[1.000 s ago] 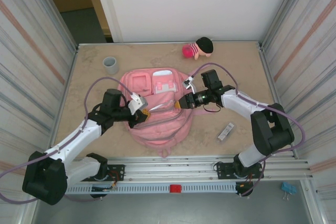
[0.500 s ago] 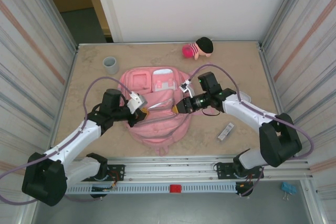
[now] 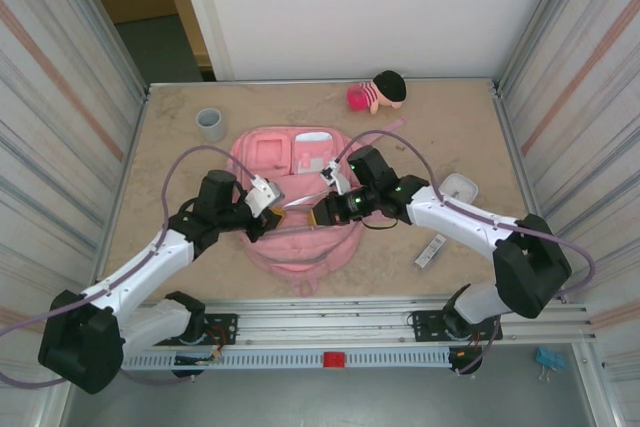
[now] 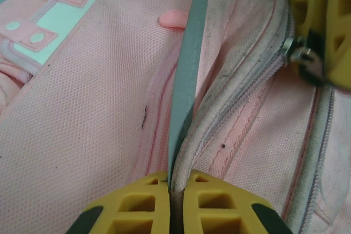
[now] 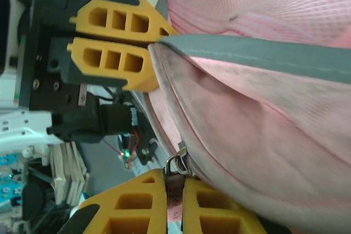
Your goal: Pack books, pencil case, and school supplies into a backpack
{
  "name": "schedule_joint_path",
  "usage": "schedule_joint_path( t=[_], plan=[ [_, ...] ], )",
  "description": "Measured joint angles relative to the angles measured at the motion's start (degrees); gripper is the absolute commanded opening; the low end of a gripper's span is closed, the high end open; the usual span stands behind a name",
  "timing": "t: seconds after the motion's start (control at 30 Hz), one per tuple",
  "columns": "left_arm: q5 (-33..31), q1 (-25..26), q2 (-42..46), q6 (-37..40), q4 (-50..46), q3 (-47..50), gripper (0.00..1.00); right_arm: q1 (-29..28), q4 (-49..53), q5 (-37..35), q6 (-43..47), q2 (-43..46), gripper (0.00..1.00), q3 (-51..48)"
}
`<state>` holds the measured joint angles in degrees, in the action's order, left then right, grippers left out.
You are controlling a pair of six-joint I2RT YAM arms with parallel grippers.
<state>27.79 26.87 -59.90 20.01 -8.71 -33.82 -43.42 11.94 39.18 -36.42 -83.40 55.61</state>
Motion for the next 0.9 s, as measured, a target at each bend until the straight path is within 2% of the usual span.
schedule_joint_path(
  t=[0.07,0.27,0.4,0.63,0.9],
  plan=[
    [-0.8,0.7,-0.3,0.0,0.0,-0.3,0.04,-0.9,-0.6,-1.6,-2.5,-0.4,0.08,0.3],
    [-2.0,1.4,-0.4,1.0,0.1,-0.6,0.06,-1.6,-1.6,-3.4,-7.6,0.1,0.45,0.3],
    [-2.0,1.4,-0.1,2.3,0.6,-0.7,0.07,0.2,-2.1,-4.0,-10.1,4.7,0.52,-0.6],
    [-1.9,1.3,0.7,4.3,0.9,-0.7,0.08,8.7,-4.2,-6.3,-18.3,16.3,0.58,-5.3],
    [-1.3,1.2,0.7,5.3,0.9,-0.7,0.09,7.9,-11.1,-11.8,-34.8,16.7,0.59,-11.5]
  ],
)
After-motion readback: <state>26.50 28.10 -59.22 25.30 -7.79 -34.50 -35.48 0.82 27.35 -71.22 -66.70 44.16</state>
